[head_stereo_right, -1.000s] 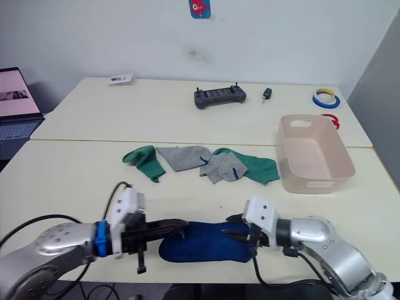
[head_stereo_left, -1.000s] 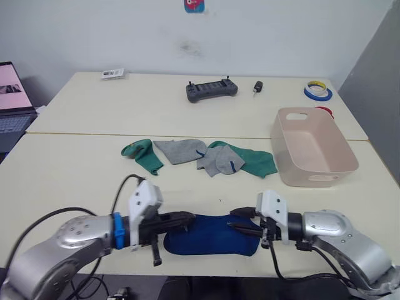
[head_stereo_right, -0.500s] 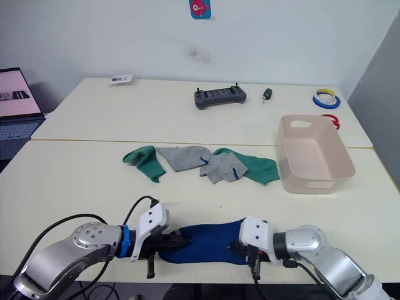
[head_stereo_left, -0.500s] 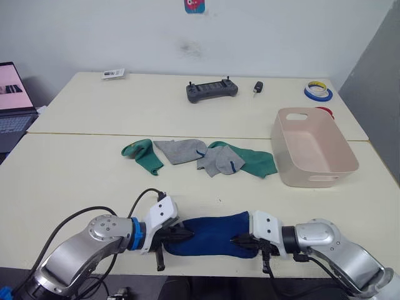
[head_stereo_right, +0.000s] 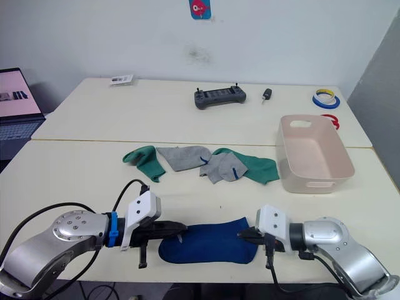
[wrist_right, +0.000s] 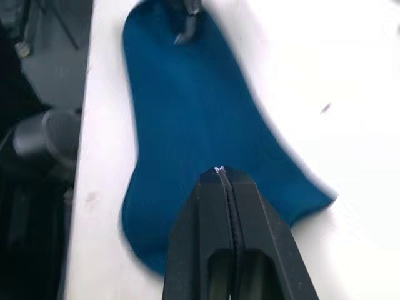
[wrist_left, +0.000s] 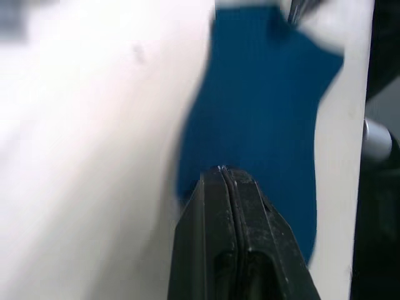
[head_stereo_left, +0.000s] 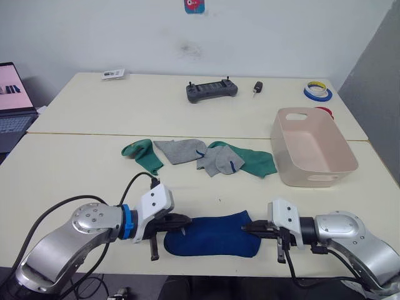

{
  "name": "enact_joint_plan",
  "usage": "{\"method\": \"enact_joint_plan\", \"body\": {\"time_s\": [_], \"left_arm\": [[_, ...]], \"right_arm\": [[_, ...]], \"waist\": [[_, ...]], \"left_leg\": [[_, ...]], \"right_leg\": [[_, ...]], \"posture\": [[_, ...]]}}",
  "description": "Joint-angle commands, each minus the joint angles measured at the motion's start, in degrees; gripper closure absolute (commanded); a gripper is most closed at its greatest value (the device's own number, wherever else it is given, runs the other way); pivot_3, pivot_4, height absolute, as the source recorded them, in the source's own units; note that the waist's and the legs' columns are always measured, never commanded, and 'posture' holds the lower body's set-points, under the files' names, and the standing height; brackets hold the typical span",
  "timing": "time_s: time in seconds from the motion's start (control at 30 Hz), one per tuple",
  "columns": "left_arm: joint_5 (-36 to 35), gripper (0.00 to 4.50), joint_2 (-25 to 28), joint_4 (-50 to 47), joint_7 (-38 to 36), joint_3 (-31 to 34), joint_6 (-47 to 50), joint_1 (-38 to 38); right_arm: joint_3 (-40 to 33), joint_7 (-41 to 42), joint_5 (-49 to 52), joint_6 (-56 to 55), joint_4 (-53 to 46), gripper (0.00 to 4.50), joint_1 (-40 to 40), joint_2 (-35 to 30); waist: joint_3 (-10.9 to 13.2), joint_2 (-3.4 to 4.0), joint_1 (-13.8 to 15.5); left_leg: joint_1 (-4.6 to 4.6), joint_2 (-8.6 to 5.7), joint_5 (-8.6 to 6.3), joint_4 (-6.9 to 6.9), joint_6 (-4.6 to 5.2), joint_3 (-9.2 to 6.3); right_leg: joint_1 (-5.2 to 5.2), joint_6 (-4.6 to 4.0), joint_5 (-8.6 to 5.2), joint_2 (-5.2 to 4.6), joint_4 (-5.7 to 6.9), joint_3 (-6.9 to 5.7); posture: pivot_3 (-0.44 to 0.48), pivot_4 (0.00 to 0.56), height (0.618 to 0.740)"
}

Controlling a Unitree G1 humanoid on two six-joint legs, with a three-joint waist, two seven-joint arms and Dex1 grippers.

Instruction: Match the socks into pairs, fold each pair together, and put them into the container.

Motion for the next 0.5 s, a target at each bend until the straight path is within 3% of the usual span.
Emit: {"method": "enact_joint_plan", "body": {"time_s": [0.03,0.2,0.5], "left_arm": [[2.5,4.5,-0.78,-1.16,0.32,-3.84,-0.58,0.99],[8.2,4.5,-2.5,3.19,2.32,-8.04,-2.61,2.95],[9.68,4.5,-3.52,6.44,2.68,-7.39,-5.5,6.37]], "right_arm": [[4.35,-1.98,-4.07,-0.61,0.5,4.48,-1.83,2.04],[8.86,-3.63,-10.23,-1.27,5.41,4.48,-3.31,3.52],[1.8,0.96,-8.94,-6.72,7.0,4.48,1.85,-3.8]], "waist": [[0.0,0.0,-0.19],[0.01,0.01,0.02],[-0.05,0.02,0.07]], "left_leg": [[0.01,0.01,0.0,0.0,0.0,0.04],[-0.04,0.01,0.0,0.0,0.0,-0.01],[0.05,-0.01,0.0,0.06,0.01,0.01]], "right_leg": [[-0.01,0.0,0.0,0.0,-0.01,0.03],[-0.09,-0.01,0.01,0.01,0.04,0.0],[0.03,-0.01,0.0,-0.03,0.07,0.01]], "posture": [[0.0,0.15,0.74],[0.0,0.15,0.74],[0.0,0.15,0.74]]}}
